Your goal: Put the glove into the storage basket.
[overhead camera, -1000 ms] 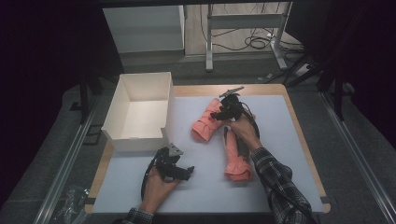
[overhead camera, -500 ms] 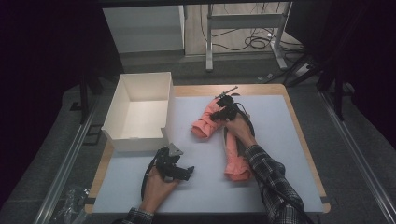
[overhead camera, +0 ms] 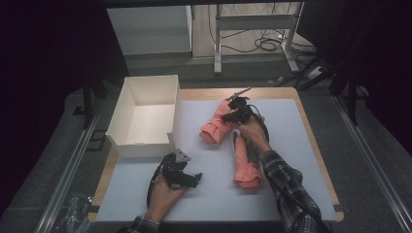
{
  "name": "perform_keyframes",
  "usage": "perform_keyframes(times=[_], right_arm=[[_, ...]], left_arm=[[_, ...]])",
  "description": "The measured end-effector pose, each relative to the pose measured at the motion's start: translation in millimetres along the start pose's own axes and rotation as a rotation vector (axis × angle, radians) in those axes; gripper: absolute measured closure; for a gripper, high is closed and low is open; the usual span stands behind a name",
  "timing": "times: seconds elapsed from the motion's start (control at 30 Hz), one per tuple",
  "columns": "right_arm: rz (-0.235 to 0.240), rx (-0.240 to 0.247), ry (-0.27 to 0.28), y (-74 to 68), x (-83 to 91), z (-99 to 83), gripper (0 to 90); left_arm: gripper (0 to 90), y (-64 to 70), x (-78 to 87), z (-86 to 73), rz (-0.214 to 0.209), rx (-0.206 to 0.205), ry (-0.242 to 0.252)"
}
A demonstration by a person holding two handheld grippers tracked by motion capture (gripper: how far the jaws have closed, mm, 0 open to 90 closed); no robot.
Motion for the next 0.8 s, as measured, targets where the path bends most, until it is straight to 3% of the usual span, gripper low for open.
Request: perform_keyframes(times=[0.43, 0.8], right_arm=[[0.04, 0.071, 0.052, -14.8, 40.9, 17.6, 86.5], [0.107, 0.183, 0.087, -38.2, 85.5, 21.6, 86.5]], left_arm=[[0.0, -0.1, -0.1, 0.0, 0.0, -0.002, 0.001], [0.0, 0.0, 0.0, 0.0, 0.0, -0.002, 0.001]])
Point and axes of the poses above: each handheld gripper's, and its own axes: x roughly backward along the jaws, z roughly out of its top, y roughly to its right, the point moved 8 cm from there along -x, roughly forward along the jaws, and after that the axes turned 9 degrees about x, right-handed, at the moved point
